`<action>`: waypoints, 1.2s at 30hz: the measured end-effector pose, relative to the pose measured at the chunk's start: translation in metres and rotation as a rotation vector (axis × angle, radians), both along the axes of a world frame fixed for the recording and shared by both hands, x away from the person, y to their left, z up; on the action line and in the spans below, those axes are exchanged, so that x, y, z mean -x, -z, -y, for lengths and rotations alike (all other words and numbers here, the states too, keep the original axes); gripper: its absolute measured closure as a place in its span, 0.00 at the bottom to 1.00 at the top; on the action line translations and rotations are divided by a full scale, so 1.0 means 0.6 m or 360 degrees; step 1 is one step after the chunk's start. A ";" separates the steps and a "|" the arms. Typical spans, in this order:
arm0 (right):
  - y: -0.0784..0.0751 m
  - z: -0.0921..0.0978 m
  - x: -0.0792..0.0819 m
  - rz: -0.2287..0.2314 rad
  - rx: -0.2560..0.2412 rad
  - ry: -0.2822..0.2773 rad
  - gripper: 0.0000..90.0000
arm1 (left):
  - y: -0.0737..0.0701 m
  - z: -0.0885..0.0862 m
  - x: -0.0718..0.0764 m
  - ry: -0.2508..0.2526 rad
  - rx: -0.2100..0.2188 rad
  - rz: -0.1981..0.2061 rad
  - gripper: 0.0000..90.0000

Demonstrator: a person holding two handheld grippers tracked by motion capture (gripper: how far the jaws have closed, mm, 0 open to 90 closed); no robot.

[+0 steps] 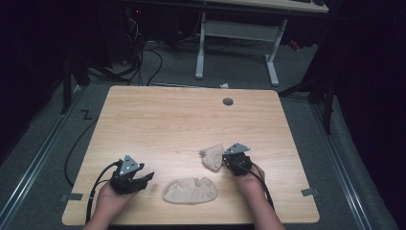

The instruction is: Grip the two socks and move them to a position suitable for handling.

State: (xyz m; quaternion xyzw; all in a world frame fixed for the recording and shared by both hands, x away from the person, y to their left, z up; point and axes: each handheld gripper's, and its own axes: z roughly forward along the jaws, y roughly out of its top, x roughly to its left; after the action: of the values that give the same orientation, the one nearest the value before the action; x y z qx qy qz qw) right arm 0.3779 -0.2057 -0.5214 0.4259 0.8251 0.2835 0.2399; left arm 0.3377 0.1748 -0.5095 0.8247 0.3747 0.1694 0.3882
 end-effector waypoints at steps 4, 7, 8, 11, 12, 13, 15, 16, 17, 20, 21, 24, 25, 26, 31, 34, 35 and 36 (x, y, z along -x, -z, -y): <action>-0.003 -0.003 0.021 -0.0003 0.0000 -0.0033 0.99 | -0.002 -0.001 -0.002 -0.0001 0.0010 0.0003 0.52; -0.002 -0.008 0.037 -0.0008 0.0016 -0.0066 0.99 | -0.002 0.000 -0.001 0.0002 0.0006 0.0001 0.52; -0.001 -0.009 0.042 -0.0010 0.0018 -0.0077 0.99 | -0.001 0.001 -0.001 0.0005 0.0006 0.0002 0.52; -0.001 -0.012 0.057 -0.0025 -0.0012 -0.0102 0.99 | -0.002 0.003 0.000 0.0012 0.0004 0.0001 0.52; -0.001 -0.014 0.063 -0.0030 -0.0014 -0.0112 0.99 | -0.002 0.003 0.000 0.0013 0.0000 0.0002 0.52; -0.001 -0.017 0.068 -0.0034 -0.0023 -0.0130 0.99 | -0.002 0.004 0.000 0.0014 0.0001 0.0003 0.52; 0.000 -0.026 0.075 -0.0034 -0.0041 -0.0163 0.99 | -0.003 0.004 0.000 0.0013 0.0004 0.0004 0.52; 0.000 -0.031 0.076 -0.0041 -0.0047 -0.0184 0.98 | -0.003 0.004 0.000 0.0013 0.0004 0.0004 0.52; 0.000 -0.037 0.076 -0.0043 -0.0052 -0.0202 0.98 | -0.004 0.004 0.001 0.0017 0.0004 0.0006 0.52; -0.001 -0.055 0.076 -0.0058 -0.0075 -0.0246 0.97 | -0.006 0.004 0.002 0.0014 0.0018 0.0014 0.52; -0.003 -0.058 0.076 -0.0050 -0.0087 -0.0257 0.96 | -0.007 0.004 0.002 0.0015 0.0028 0.0010 0.52; -0.017 -0.054 0.079 -0.0006 -0.0139 -0.0236 0.95 | -0.008 0.003 0.002 0.0006 0.0044 0.0008 0.52; -0.022 -0.051 0.081 0.0017 -0.0150 -0.0220 0.95 | -0.009 0.003 0.003 0.0009 0.0042 0.0010 0.52; -0.026 -0.049 0.082 0.0038 -0.0157 -0.0203 0.95 | -0.010 0.003 0.003 0.0011 0.0037 0.0014 0.52; -0.041 -0.064 0.076 0.0075 -0.0204 -0.0211 0.84 | -0.011 0.000 0.000 0.0000 0.0053 0.0014 0.52; -0.043 -0.100 0.062 0.0085 -0.0139 -0.0273 0.72 | -0.008 0.001 -0.001 -0.0001 0.0044 0.0009 0.52; -0.039 -0.111 0.058 0.0078 -0.0095 -0.0297 0.70 | -0.009 0.002 -0.001 0.0001 0.0040 0.0014 0.52; -0.032 -0.120 0.054 0.0071 -0.0053 -0.0310 0.68 | -0.010 0.001 -0.002 0.0002 0.0036 0.0017 0.52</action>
State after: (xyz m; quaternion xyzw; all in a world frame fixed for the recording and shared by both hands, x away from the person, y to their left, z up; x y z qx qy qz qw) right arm 0.3457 -0.1336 -0.5023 0.3412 0.8523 0.3284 0.2223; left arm 0.3386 0.1743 -0.5036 0.8196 0.3740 0.1695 0.3997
